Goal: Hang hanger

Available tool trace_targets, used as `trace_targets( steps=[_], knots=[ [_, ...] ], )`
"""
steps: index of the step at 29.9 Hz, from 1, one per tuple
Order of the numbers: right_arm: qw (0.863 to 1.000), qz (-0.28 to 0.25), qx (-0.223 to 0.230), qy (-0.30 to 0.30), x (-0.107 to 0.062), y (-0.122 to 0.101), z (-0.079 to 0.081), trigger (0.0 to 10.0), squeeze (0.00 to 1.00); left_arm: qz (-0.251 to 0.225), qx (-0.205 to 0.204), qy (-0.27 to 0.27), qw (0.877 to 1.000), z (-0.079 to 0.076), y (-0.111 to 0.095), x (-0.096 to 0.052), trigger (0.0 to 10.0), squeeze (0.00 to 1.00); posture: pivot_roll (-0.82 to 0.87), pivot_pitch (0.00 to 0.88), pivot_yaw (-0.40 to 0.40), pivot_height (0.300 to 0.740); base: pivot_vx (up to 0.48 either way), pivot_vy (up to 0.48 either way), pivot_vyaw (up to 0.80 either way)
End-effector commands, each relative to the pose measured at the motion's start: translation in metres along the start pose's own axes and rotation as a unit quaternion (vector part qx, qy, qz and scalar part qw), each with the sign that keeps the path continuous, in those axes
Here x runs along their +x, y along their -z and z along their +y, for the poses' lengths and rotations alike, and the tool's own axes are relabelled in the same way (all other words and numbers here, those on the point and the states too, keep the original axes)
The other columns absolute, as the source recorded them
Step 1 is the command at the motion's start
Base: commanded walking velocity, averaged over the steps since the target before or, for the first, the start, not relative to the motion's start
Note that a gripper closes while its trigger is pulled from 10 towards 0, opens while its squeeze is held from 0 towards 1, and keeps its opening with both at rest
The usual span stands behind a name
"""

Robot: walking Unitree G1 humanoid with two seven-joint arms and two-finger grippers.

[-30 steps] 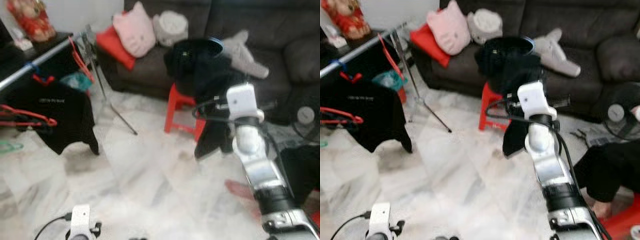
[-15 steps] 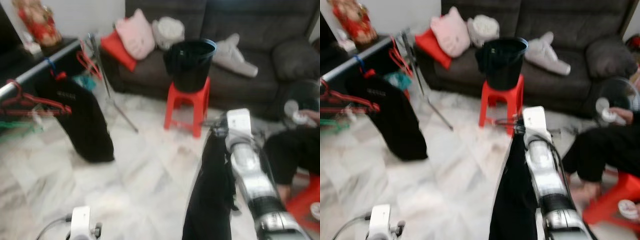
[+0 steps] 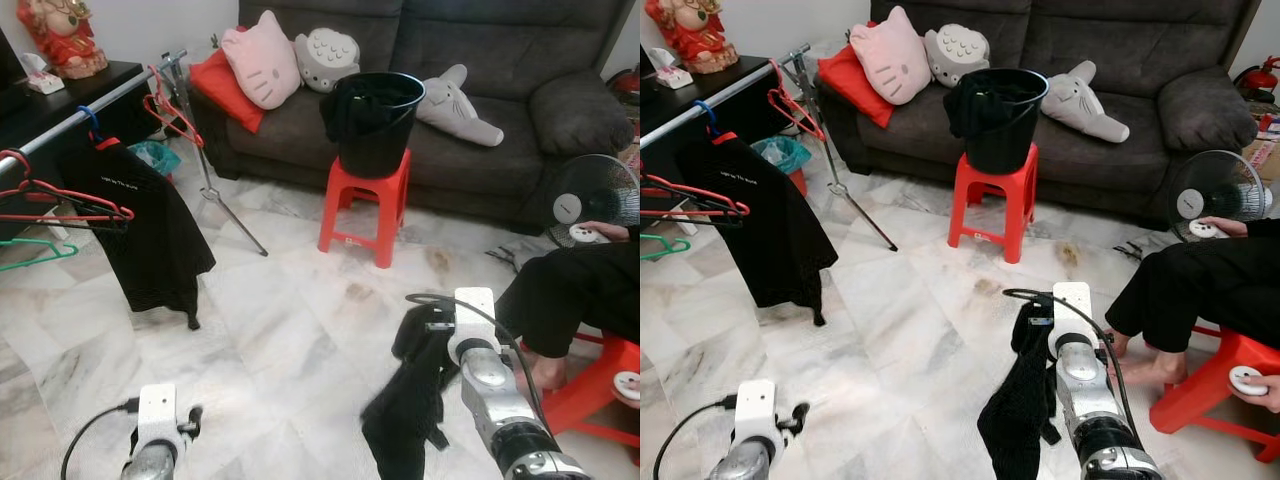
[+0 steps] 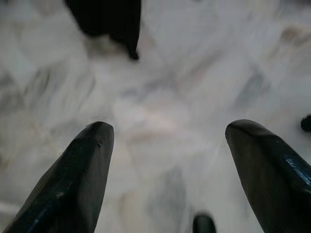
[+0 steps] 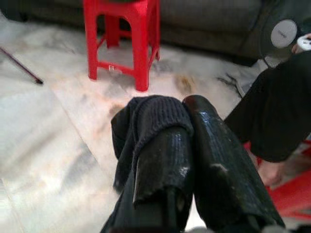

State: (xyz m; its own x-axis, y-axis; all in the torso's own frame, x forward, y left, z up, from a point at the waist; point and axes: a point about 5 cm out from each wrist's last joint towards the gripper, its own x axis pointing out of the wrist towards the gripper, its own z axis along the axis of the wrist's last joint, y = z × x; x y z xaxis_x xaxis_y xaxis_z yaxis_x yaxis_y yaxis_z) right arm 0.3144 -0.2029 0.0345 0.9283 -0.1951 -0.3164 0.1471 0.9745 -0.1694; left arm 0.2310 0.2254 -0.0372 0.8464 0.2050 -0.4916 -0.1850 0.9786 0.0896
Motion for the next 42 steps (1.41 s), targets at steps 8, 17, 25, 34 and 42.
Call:
trace_targets(
  steps=[8,17,25,34,42],
  knots=[
    [0.996,-0.074,0.056,0.019,0.006,-0.029,0.0,10.0,0.0,-0.087,-0.005,-0.006,0.996,0.006,-0.032,0.005,10.0,0.0,0.01,0.0,0.018,0.728,0.0,0.0,0.0],
    [0.994,-0.084,0.064,0.022,0.005,-0.029,-0.001,10.0,0.0,-0.11,0.025,0.013,0.994,-0.003,-0.04,0.005,10.0,0.0,-0.01,0.0,0.018,0.728,0.0,0.0,0.0],
    [0.992,-0.098,0.064,0.039,0.004,-0.029,-0.005,10.0,0.0,-0.134,0.032,0.018,0.99,-0.004,-0.046,0.004,10.0,0.0,0.0,0.0,0.021,0.728,0.0,0.0,0.0],
    [0.991,-0.106,0.064,0.044,0.003,-0.029,-0.006,10.0,0.0,-0.144,0.031,0.022,0.989,-0.008,-0.051,0.004,10.0,0.0,0.0,0.0,0.023,0.728,0.0,0.0,0.68],
    [0.991,-0.104,0.066,0.052,0.003,-0.028,-0.011,10.0,0.0,-0.148,0.029,0.021,0.988,-0.009,-0.055,0.006,10.0,0.0,0.0,0.0,0.02,0.728,0.0,-0.031,0.76]
  ],
)
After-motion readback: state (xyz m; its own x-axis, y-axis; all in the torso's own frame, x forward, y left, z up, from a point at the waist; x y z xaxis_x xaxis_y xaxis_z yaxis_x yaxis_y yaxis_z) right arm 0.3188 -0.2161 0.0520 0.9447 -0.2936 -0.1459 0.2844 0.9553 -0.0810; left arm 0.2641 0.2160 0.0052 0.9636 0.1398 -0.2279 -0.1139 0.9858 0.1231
